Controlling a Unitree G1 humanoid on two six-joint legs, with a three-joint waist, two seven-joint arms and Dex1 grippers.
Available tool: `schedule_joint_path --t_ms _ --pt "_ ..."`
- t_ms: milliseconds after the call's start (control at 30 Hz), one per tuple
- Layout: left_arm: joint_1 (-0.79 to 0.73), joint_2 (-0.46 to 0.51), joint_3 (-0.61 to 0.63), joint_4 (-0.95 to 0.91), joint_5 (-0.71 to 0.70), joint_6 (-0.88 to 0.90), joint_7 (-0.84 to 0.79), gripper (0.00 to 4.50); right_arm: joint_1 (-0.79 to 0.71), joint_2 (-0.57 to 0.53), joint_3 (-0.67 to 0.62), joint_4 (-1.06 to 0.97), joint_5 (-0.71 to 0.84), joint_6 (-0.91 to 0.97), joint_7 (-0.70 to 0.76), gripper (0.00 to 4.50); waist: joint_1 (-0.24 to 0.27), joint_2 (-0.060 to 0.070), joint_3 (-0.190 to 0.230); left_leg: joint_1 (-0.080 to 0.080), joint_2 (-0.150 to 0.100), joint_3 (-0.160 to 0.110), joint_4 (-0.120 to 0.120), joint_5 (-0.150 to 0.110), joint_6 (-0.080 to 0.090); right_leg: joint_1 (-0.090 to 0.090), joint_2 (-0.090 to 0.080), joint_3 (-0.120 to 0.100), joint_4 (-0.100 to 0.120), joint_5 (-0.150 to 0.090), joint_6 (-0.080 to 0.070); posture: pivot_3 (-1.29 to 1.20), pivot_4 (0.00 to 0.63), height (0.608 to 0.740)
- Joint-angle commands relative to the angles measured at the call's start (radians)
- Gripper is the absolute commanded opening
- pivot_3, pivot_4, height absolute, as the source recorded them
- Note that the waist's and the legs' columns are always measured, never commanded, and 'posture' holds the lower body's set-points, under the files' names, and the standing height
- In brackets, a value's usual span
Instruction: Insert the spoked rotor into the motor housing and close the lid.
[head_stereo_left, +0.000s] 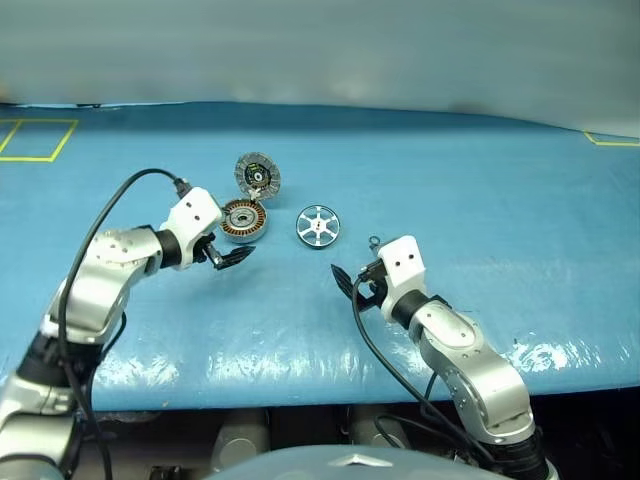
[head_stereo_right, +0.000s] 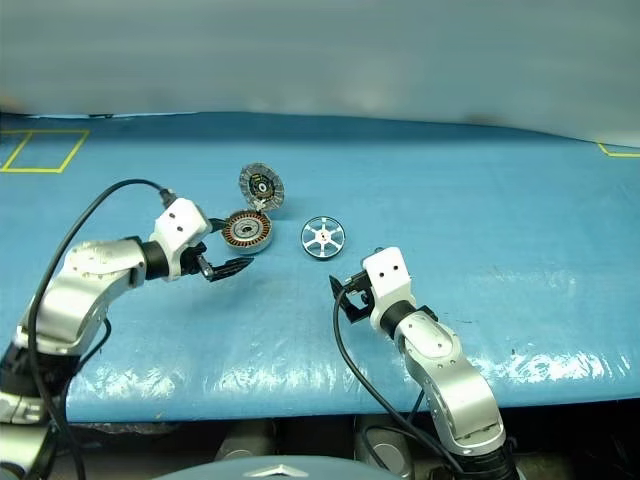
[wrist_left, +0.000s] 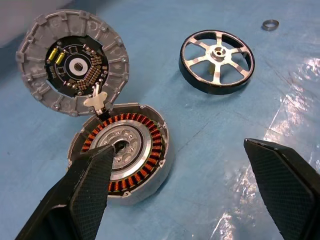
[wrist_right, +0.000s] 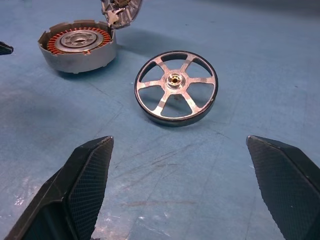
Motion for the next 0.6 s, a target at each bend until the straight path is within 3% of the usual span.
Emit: schedule_joint_path --t_ms 33,333,600 --pt "-0.149 0.038 -0.139 0.155 0.137 -0.105 -0.159 4.50 -0.016 0.004 -0.001 -0.007 -0.005 -0.034 0.004 4.48 -0.001 0.000 0.000 0.000 0.000 0.000 0.000 0.000 0.000 0.000 0.000 0.000 0.000 0.000 0.000 0.00 0.150 0.740" --pt "-0.471 -0.066 -0.346 0.564 0.334 -0.295 -0.435 4.50 -0.013 0.021 0.019 0.014 -0.014 -0.064 0.001 4.48 -0.005 0.000 0.000 -0.014 0.000 -0.002 0.001 0.000 0.001 -0.012 0.000 -0.002 0.002 0.003 -0.004 0.00 0.150 0.740" --pt "-0.619 -0.156 -0.423 0.791 0.476 -0.421 -0.552 4.50 0.001 0.038 0.033 0.025 -0.023 -0.078 -0.001 4.48 -0.012 0.000 0.000 -0.015 -0.001 -0.003 0.002 -0.001 0.002 -0.012 0.000 -0.003 0.002 0.003 -0.004 0.00 0.150 0.740"
